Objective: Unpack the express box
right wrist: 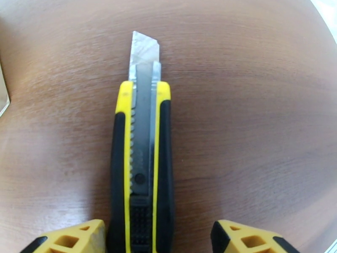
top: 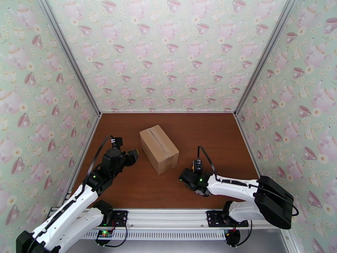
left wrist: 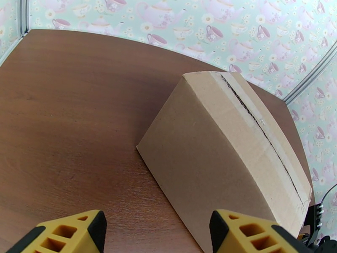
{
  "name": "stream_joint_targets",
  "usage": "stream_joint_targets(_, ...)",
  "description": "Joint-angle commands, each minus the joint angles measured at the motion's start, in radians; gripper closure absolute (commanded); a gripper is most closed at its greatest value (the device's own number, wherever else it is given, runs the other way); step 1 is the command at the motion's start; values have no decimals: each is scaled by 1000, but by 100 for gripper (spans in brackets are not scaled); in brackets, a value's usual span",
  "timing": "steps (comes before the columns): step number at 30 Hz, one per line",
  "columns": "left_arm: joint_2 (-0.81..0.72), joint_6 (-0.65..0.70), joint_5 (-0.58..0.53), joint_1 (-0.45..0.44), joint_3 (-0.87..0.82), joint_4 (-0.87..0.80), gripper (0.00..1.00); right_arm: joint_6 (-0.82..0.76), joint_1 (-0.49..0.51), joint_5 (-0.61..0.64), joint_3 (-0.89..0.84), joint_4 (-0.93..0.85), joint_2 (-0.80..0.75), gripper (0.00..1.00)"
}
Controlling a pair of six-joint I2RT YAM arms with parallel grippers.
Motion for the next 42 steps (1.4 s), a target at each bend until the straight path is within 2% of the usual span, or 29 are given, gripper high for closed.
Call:
stream_joint_targets(1,-8,6,8,-4,-1,4,30,-30,-29,-56,-10,52,1,35)
stream_joint_targets(14,-23,17,-22,-4,15,-36,30,-58,-66,-113,-17,99,64,43)
stream_joint_targets(23,-55,27,-36,-4,27,-80,29,-66,-68,-116,-5,89,86,62)
stream_joint_targets(27,-56,51,-22,-4,57,-104,29,-89,-68,-87,33,25,38,65)
stream_joint_targets(31,-47,74,38,-5,108,-129,29,-155,-69,-50,111,-74,-53,65)
stream_joint_targets(36,-23,96,159,-5,150,-127,26,-235,-85,-62,206,-191,-157,65)
stream_joint_targets(39,10,94,265,-5,201,-135,14,-292,-84,-57,266,-243,-221,65)
stream_joint_targets(42,61,72,330,-5,265,-158,18,-340,-84,-35,334,-283,-262,65)
